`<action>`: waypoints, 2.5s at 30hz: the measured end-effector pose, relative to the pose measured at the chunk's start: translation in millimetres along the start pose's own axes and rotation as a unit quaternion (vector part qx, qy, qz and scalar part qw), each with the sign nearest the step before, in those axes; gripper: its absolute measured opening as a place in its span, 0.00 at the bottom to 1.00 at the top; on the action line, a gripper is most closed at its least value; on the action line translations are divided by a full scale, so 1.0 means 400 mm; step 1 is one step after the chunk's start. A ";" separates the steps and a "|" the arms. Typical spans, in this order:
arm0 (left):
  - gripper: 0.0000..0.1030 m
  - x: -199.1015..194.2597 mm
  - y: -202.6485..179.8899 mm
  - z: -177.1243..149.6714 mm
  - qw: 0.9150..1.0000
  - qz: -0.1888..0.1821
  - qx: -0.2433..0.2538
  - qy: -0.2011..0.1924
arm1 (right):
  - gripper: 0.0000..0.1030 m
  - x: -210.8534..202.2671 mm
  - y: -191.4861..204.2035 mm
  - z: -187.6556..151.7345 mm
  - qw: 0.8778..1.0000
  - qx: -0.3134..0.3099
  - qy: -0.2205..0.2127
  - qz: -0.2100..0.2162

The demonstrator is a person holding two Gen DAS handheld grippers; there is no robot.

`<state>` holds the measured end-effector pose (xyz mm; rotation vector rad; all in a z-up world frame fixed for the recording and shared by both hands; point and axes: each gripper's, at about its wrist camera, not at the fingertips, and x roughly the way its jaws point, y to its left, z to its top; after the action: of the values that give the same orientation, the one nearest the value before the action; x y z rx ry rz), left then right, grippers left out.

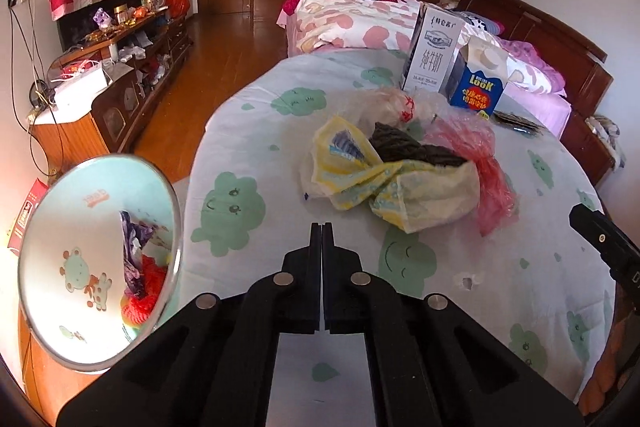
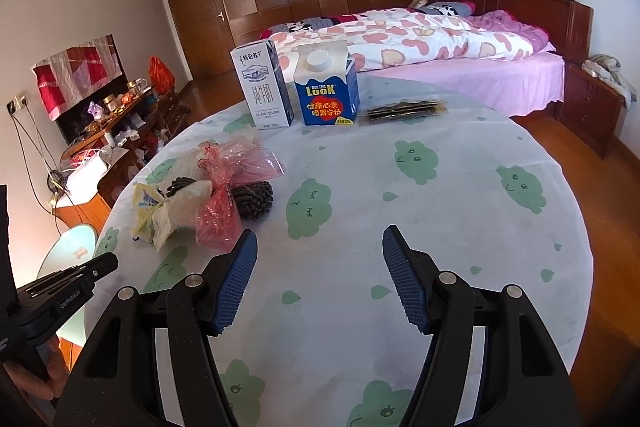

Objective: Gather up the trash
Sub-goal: 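Grasp and lift the pink mesh bag with the right gripper while the left approaches the yellow-white bag, then grasp the yellow-white plastic bag with the left gripper while the right holds the pink bag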

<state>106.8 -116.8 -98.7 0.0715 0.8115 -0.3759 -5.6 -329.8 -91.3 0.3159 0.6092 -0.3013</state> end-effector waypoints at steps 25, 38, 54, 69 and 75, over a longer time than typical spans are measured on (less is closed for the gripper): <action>0.67 0.030 -0.100 0.062 1.000 -0.013 -0.011 0.004 | 0.23 0.019 -0.072 0.048 0.996 -0.042 -0.014 -0.075; 0.76 0.149 -0.189 0.095 0.988 0.004 -0.145 0.056 | 0.24 0.028 -0.199 0.043 0.997 0.060 0.026 -0.037; 0.57 0.038 -0.116 -0.018 0.996 -0.029 -0.065 0.062 | 0.24 0.047 -0.222 0.040 0.997 0.070 0.028 -0.033; 0.73 -0.070 -0.035 0.009 0.999 -0.007 0.041 -0.001 | 0.24 0.048 -0.234 0.038 0.995 0.085 0.029 -0.034; 0.78 0.015 -0.047 0.098 0.983 0.020 0.174 -0.044 | 0.24 0.052 -0.231 0.039 0.995 0.080 0.031 -0.040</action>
<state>131.2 -144.2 -74.6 0.3954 0.6485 -0.4762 -15.4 -423.3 -110.1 0.4574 0.6608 -0.4198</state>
